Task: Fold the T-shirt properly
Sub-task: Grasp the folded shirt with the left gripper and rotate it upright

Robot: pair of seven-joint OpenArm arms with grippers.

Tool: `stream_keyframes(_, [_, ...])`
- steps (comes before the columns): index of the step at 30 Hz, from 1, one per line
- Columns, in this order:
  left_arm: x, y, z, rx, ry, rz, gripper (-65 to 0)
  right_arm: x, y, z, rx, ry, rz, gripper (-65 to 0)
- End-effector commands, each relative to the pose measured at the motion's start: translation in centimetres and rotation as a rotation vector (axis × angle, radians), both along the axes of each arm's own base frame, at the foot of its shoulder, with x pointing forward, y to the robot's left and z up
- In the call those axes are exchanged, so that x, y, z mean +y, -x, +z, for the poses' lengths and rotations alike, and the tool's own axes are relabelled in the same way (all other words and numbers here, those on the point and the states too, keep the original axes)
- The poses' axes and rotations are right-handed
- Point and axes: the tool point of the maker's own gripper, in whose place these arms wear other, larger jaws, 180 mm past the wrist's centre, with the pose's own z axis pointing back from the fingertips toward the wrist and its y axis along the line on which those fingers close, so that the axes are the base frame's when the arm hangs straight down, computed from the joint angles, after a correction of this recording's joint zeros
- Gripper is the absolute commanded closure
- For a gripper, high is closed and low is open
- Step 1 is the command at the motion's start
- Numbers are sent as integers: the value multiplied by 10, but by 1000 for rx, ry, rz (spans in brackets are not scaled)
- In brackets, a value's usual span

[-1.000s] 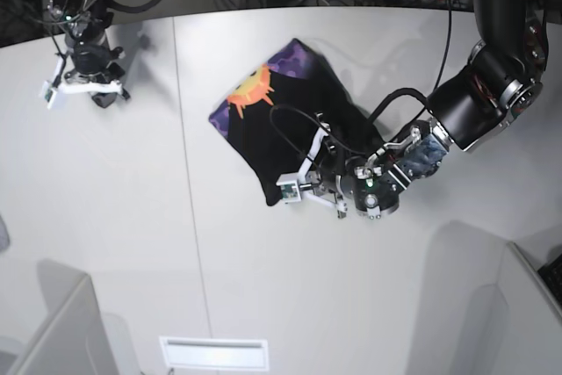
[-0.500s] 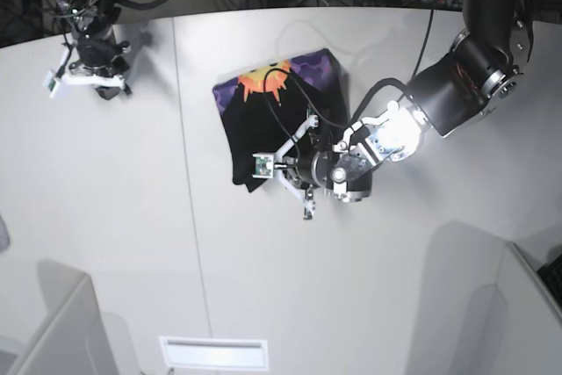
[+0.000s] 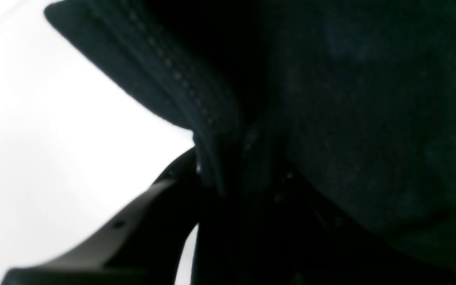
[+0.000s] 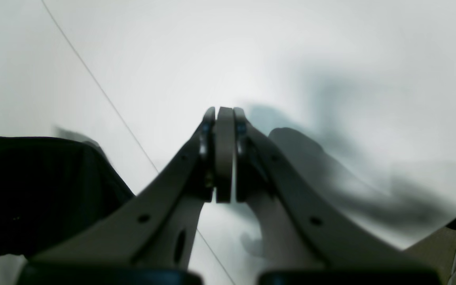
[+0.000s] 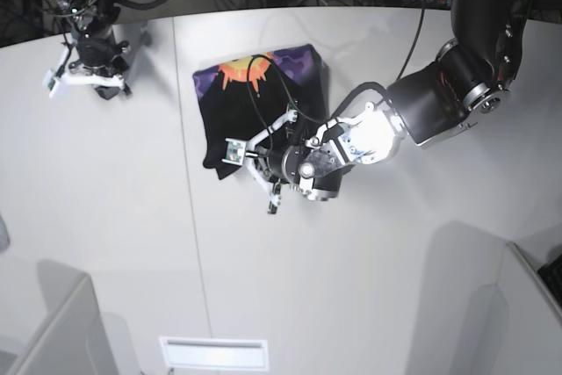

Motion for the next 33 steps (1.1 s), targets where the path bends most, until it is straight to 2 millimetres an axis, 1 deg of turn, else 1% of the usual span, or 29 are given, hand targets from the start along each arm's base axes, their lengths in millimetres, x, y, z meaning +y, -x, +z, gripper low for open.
stream_keyframes(1, [-10,-9,17,-27,45,-25,0,-5,-5,9,-34,23,2,0])
stream_keyframes(3, [-13,-11,20,-35,53,-41,0,-5,-5,9,-34,23,2,0])
stream_keyframes(8, [-21,-4,22,-34,72,-101,0,-5,-5,9,-35,25,2,0])
stream_keyframes(11, [-22,1,14,-17,64,-122,0,-5,-6,10,-37,25,2,0])
stream_keyframes(12, [-27,3,13,-9,74,-128,0,-5,-6,10,-37,25,2,0])
stream_keyframes(13, [-28,3,11,-2,77,-125,0,-5,-6,9,-36,26,3,0])
stream_keyframes(15, [-27,-3,7,7,72,-100,0,-5,-6,9,-36,26,3,0])
stream_keyframes(19, [-27,-6,1,17,63,-83,0,-5,-6,9,-36,26,3,0])
stream_keyframes(22, [-29,-6,3,15,66,-86,0,-5,-6,9,-36,26,3,0])
stream_keyframes(25, [-30,-14,9,-6,64,-94,0,-5,-6,9,-36,25,4,0])
stream_keyframes(27, [-36,-16,14,-15,71,-101,0,-5,-6,9,-36,25,4,0])
stream_keyframes(29, [-37,-18,16,-21,73,-98,0,-5,-6,9,-36,25,4,0])
stream_keyframes(31, [-38,-25,22,-38,71,-100,0,-5,-6,9,-36,25,4,0])
stream_keyframes(33, [-42,-26,25,-42,76,-104,0,-3,-6,9,-36,22,6,0])
